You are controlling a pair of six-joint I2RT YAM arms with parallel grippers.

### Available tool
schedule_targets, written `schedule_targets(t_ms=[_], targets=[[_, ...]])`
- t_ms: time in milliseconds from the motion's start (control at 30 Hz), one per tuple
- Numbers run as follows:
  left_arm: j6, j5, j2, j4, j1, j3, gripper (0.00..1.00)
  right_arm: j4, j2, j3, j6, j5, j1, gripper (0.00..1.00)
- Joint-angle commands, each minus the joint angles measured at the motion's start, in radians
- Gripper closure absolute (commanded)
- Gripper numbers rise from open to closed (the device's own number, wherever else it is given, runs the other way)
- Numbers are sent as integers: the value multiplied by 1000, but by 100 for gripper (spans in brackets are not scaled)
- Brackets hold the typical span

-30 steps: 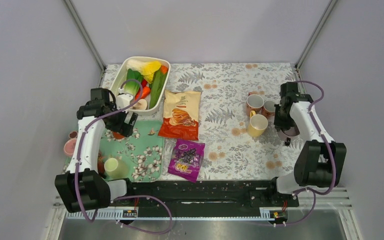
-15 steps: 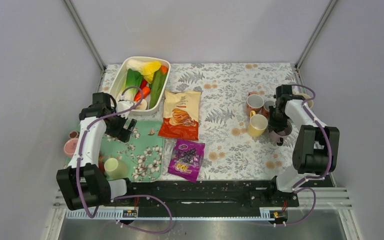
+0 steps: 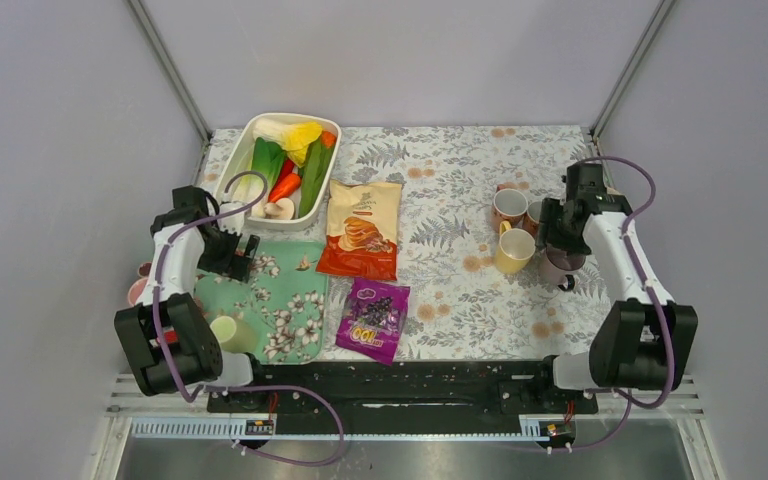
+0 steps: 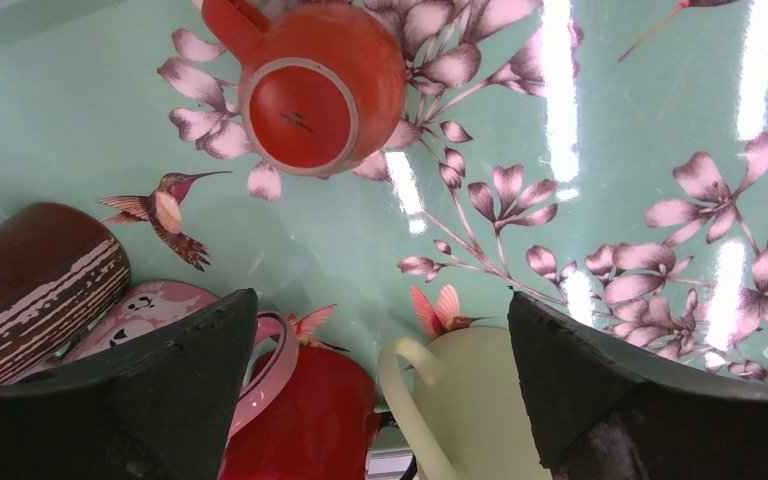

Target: Turn the mug right side up

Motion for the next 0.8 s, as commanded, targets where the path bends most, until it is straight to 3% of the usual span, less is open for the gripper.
schedule_targets(t_ms=[0, 233, 600, 767], targets=[[-51, 34, 39, 57, 20, 49, 1, -9, -128, 25, 25, 15, 18, 30], [-128, 121, 127, 62, 23, 98, 1, 110, -220, -51, 30, -31, 130, 26], [-187, -65, 257, 183, 19, 171, 8, 133, -267, -83, 16, -24, 197, 24], [-189, -44, 334, 194, 17, 203, 12, 149, -303, -96, 17, -28, 203, 23]])
